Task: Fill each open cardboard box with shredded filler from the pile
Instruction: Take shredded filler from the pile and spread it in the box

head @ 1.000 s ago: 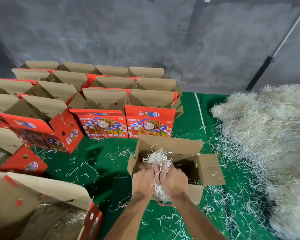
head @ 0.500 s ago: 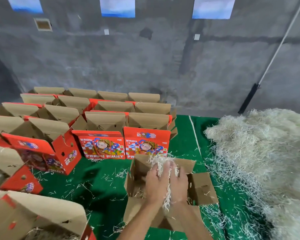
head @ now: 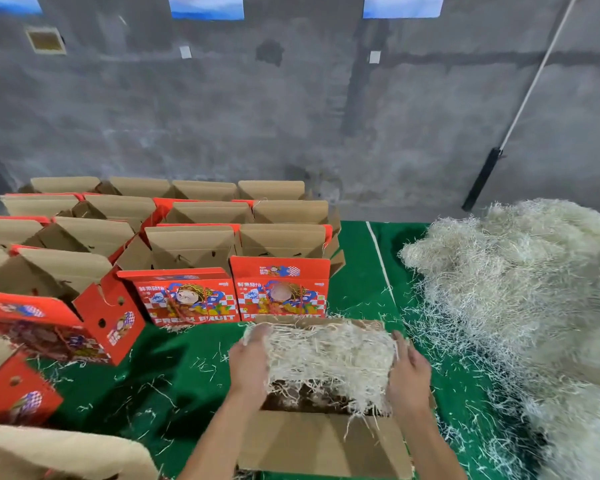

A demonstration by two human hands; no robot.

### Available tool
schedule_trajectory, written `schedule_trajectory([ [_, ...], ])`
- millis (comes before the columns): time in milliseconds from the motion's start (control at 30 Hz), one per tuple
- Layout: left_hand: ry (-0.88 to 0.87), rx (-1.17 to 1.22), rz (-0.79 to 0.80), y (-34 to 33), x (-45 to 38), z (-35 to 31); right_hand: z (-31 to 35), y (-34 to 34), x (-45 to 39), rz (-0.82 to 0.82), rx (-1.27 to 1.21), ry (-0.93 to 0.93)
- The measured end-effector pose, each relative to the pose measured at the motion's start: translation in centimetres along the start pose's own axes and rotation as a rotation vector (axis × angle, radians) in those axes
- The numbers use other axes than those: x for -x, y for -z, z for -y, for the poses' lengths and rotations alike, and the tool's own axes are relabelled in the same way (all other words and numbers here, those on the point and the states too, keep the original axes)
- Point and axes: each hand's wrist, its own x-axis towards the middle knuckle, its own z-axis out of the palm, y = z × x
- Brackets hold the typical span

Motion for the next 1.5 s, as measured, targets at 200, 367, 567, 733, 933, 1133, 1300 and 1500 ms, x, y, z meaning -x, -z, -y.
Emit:
schedule_trajectory([
  [200,0.025,-0.013,0.213,-5.5,3.4,3.8,-0.6,-6.5,4.5,0.208,0.053,0.183],
  [367,0.039,0.013,0.013,1.7,-0.7,1.5,0.1,1.0,-0.2,-0.075,0.117,0.012],
  [567,0.08,-0.142,0.291,-5.1,2.7,4.0,0.6,-6.3,5.4,0.168,0.126,0.044],
  [733,0.055,-0.103,0.094,-1.2,0.4,3.0,0.6,-2.6,3.1,0.069,-0.054,-0.096],
  [933,0.084,-0.15,0.392,-3.4,2.0,3.1,-1.8,-6.7,4.5,0.263,0.049,-0.04],
  [1133,-0.033,-0.174,0.021,0.3,0.0,1.3,-0.7,-2.5,1.2,0.098,-0.014,-0.099],
  [1300,-0.067,-0.272,0.211,-1.2,2.2,0.8,-0.8,-2.7,0.8,0.078,-0.001,-0.173],
  [1500,-0.048,-0.408,0.108,-3.1,3.8,2.4,-2.2,-5.0,4.5,0.403,-0.021,0.008],
])
